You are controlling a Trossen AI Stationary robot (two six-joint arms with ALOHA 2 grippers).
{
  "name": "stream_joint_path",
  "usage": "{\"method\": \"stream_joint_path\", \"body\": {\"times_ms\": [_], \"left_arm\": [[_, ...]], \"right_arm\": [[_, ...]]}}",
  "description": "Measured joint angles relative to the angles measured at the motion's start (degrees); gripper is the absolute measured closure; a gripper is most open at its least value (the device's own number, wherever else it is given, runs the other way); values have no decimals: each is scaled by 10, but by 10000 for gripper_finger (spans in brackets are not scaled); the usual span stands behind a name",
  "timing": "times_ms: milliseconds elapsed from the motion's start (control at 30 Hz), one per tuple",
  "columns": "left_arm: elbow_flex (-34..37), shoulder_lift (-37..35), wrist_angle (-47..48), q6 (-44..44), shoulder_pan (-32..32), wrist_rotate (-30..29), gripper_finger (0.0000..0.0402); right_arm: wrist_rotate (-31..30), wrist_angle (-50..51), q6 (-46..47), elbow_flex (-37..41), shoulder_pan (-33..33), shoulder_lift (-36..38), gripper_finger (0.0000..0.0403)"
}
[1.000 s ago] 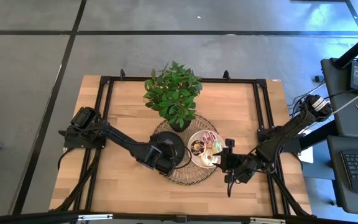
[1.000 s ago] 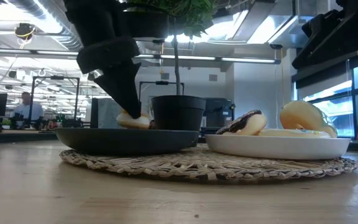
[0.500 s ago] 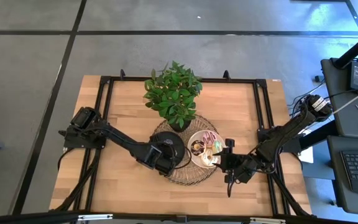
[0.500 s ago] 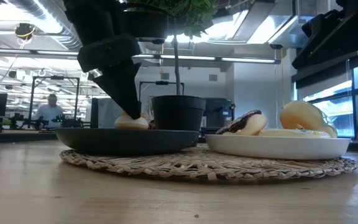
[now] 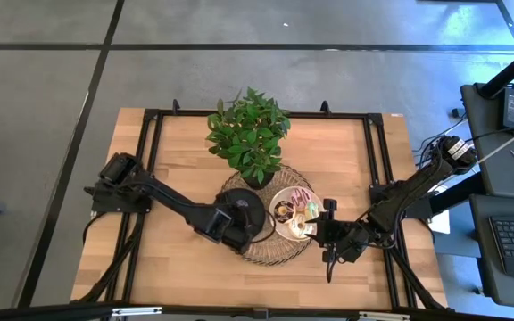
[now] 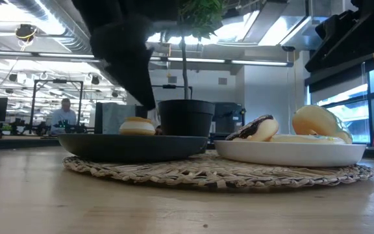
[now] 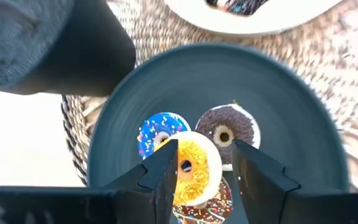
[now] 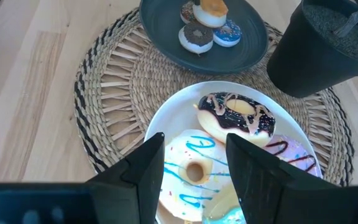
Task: Pick & Place donuts
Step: Return to Home Position
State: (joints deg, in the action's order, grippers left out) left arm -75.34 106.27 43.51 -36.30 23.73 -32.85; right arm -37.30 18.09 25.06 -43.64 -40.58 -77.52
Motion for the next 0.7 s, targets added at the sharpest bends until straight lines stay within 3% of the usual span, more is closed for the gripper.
{"method": "stream_joint_path", "body": {"times_ms": [133,300,433,600,700], "left_arm": [[0,-19,-11,8,18,-9,256],[0,-33,-49,97,38,-37,256],[0,-33,-66,104,46,-29,257],[0,-32,-97,104,47,30,257],[1,-43,-108,142,43,70,256]], "right_arm": [[1,-7,0,0,-2,0,230],[27,-8,-43,-4,-3,0,230],[45,-12,-11,-4,-2,0,230],[71,-23,3,-2,-14,2,230],[54,-21,20,15,-34,18,230]]}}
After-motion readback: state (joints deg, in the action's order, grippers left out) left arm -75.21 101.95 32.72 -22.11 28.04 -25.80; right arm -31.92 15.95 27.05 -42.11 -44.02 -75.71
